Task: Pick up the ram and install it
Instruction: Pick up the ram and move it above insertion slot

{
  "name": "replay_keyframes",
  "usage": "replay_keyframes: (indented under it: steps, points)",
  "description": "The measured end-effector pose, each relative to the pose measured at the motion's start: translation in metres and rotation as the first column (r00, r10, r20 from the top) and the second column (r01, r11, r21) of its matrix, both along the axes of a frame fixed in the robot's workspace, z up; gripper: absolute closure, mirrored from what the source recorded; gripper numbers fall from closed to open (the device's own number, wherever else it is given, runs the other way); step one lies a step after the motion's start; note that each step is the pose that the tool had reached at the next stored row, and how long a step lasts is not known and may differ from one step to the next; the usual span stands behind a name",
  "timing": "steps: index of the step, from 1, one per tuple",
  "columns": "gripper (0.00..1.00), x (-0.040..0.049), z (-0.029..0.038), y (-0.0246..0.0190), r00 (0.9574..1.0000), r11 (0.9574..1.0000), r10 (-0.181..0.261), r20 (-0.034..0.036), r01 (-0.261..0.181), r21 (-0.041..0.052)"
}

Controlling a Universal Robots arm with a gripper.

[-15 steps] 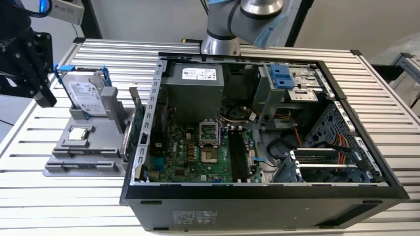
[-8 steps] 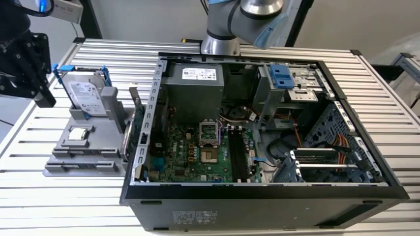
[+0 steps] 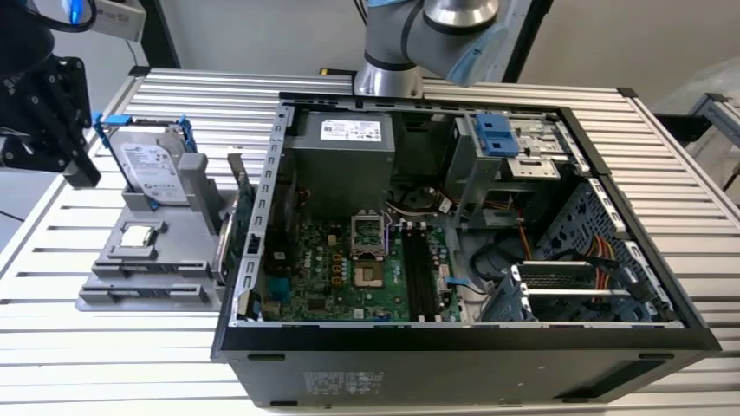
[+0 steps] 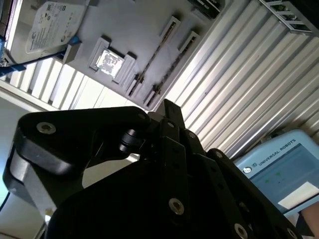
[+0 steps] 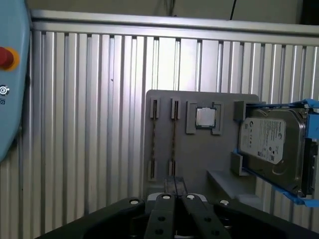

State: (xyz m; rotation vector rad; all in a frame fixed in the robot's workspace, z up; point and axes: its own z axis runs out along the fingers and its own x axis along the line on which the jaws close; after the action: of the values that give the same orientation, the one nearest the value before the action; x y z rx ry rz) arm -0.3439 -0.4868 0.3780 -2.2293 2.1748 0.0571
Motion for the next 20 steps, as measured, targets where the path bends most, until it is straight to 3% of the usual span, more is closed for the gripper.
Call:
replay_keyframes:
  steps: [6,12,20]
  points:
    - [1.00,-0.0005,-0.0009,-0.0001,0.9998,0.9998,0.021,-0.0021,-0.021,0.0016]
    - [1.00,-0.0009,-0.0015,-0.0001,0.9973,0.9973,0.073,-0.0022,-0.073,0.0017]
    - [1.00,-0.0009,-0.0018,-0.0001,0.9985,0.9985,0.055,-0.0022,-0.055,0.0017]
